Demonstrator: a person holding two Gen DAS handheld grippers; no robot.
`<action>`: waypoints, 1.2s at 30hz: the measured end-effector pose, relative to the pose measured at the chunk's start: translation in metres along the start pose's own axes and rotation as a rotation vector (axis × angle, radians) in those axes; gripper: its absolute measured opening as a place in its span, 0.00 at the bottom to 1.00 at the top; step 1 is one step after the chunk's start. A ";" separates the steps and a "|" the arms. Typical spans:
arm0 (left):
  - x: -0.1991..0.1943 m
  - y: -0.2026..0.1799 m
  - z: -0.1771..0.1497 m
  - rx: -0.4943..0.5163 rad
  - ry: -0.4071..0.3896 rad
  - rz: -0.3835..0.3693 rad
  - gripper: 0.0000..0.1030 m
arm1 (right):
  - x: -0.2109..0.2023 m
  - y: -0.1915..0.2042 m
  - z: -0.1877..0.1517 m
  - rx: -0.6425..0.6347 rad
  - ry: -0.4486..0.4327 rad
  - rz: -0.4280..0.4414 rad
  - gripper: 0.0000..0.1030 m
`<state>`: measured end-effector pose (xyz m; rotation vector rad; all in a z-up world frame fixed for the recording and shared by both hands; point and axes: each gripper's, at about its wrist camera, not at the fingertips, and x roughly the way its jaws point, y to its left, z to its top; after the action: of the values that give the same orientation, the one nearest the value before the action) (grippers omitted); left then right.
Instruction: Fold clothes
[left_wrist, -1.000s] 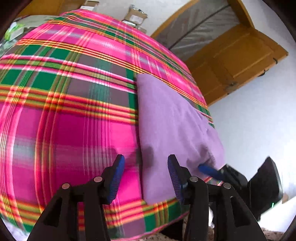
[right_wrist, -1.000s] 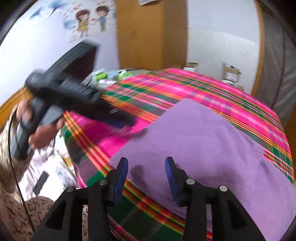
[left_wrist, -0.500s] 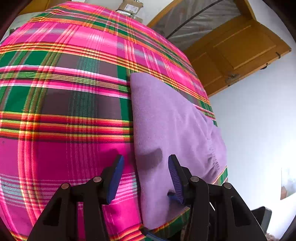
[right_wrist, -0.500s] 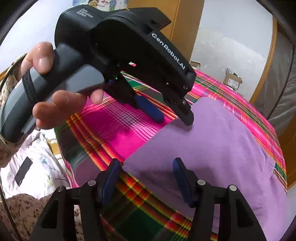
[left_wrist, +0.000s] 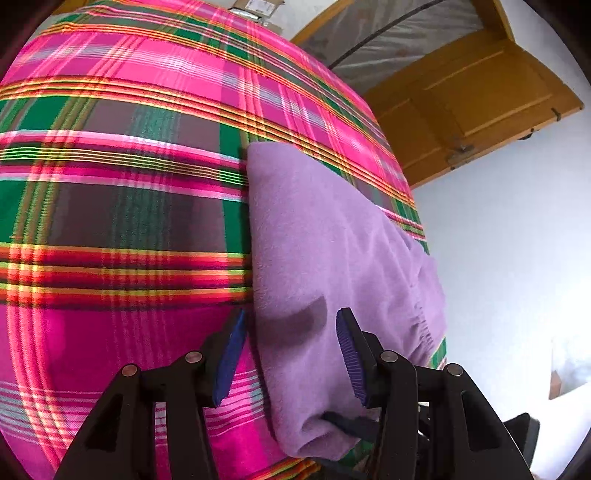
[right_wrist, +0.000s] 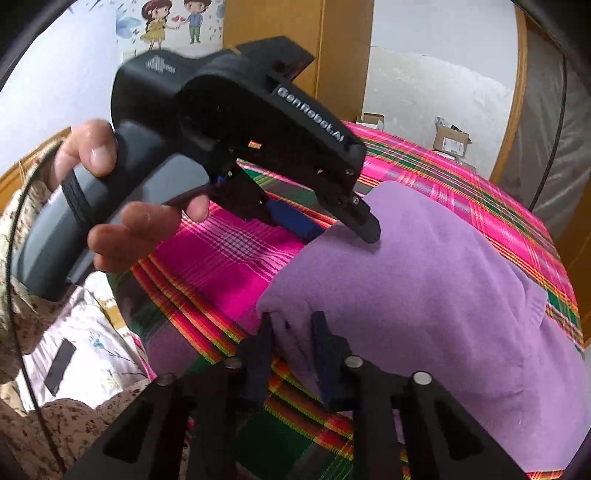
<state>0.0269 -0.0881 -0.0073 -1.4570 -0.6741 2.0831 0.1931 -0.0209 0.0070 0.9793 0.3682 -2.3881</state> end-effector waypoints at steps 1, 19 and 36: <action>0.001 -0.001 0.001 0.001 0.002 0.001 0.50 | -0.003 -0.001 0.000 0.006 -0.009 0.006 0.17; 0.018 0.001 0.003 -0.148 0.086 -0.126 0.50 | -0.049 -0.020 -0.005 0.135 -0.179 0.086 0.14; 0.043 -0.009 0.015 -0.167 0.059 -0.124 0.13 | -0.034 -0.015 0.002 0.110 -0.158 0.107 0.13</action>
<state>0.0006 -0.0552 -0.0268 -1.5187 -0.9099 1.9208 0.2039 0.0026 0.0334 0.8288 0.1238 -2.3891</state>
